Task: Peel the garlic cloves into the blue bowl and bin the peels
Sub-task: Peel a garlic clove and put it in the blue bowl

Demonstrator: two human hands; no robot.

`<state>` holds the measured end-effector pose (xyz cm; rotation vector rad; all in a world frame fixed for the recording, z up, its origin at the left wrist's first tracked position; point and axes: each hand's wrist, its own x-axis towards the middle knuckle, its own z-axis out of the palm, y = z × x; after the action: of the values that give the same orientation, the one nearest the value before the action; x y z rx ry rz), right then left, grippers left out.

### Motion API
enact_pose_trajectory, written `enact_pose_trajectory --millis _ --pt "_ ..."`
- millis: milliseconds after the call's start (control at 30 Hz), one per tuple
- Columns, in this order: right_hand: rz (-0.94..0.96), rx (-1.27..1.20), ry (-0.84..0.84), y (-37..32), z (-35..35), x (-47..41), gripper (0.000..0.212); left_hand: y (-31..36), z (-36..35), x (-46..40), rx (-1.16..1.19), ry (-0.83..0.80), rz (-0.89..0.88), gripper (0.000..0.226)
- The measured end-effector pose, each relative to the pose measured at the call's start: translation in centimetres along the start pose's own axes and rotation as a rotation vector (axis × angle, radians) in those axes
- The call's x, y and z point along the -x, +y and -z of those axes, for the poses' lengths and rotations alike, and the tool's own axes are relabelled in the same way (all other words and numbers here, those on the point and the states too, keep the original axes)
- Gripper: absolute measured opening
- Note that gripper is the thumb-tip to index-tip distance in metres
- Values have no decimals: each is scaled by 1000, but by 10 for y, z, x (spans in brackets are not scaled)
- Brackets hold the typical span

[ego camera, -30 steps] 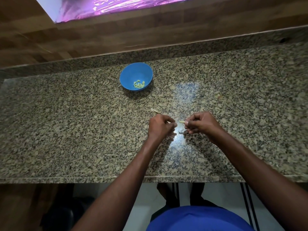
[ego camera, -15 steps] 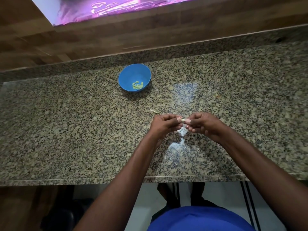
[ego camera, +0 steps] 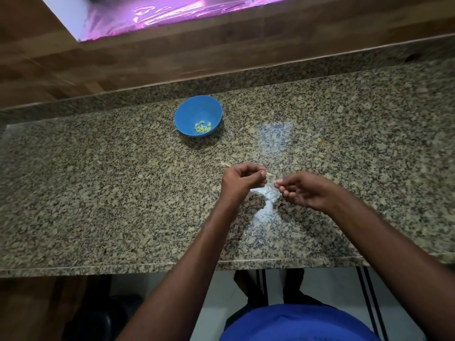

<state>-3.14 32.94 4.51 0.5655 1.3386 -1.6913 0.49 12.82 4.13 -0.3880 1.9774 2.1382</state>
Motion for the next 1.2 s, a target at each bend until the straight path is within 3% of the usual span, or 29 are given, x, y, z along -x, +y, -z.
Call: enact_pose_trajectory --millis 167,333,400,500,600,800,1000,1200 --pt "365 700 249 10 1 -7 9 -1 5 -1 144 -45 109 16" --pt "457 1010 419 14 -14 -4 9 -3 6 -2 165 -42 129 18" --pt "489 1004 459 17 -16 -6 14 -5 5 -2 160 -39 117 16" --pt "576 862 445 17 -14 -9 1 -6 4 -1 105 -29 72 15" --pt "590 607 372 15 -12 -6 15 -5 3 -1 61 -16 46 15" --pt "554 772 449 16 -14 -7 10 -9 3 -2 24 -3 43 15" --pt "522 398 270 17 -13 -7 18 -12 4 -3 -46 20 33 14" --pt "445 296 204 17 -11 -9 19 -14 2 -3 -22 -1 52 15"
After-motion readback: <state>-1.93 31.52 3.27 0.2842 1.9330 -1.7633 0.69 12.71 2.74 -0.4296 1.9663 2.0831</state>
